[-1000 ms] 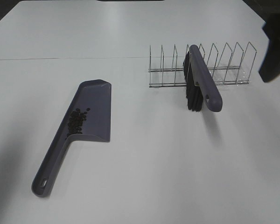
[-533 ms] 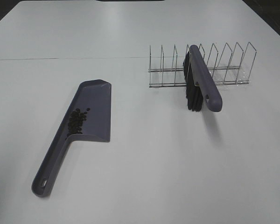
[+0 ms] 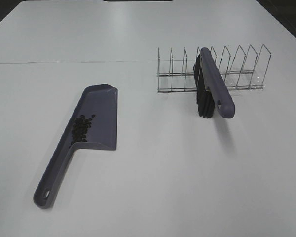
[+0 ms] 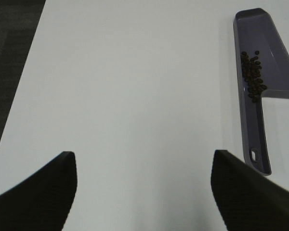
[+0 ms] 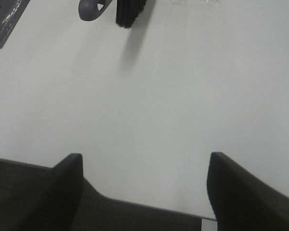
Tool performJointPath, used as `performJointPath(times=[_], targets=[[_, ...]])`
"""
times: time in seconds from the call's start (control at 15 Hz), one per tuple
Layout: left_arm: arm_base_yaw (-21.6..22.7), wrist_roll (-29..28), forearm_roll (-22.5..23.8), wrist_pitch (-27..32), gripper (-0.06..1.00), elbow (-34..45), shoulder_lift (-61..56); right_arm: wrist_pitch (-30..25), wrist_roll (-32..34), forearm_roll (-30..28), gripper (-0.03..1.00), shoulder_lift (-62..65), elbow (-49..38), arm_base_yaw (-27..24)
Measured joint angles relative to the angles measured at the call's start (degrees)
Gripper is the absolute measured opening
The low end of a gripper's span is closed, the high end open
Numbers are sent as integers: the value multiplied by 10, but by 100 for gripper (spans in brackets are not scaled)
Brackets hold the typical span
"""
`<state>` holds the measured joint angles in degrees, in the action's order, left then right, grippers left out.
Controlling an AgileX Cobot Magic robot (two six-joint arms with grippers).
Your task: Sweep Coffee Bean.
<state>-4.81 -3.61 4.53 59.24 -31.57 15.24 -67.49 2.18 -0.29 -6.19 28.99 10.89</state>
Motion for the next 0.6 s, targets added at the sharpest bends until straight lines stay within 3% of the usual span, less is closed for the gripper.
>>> performJointPath(times=[0.13, 0.6], targets=[[0, 9, 1, 29, 71, 9, -52, 3, 0, -1, 63, 41, -10, 0], [0, 5, 0, 27, 71, 18, -155, 34, 0, -17, 63, 64, -28, 0]])
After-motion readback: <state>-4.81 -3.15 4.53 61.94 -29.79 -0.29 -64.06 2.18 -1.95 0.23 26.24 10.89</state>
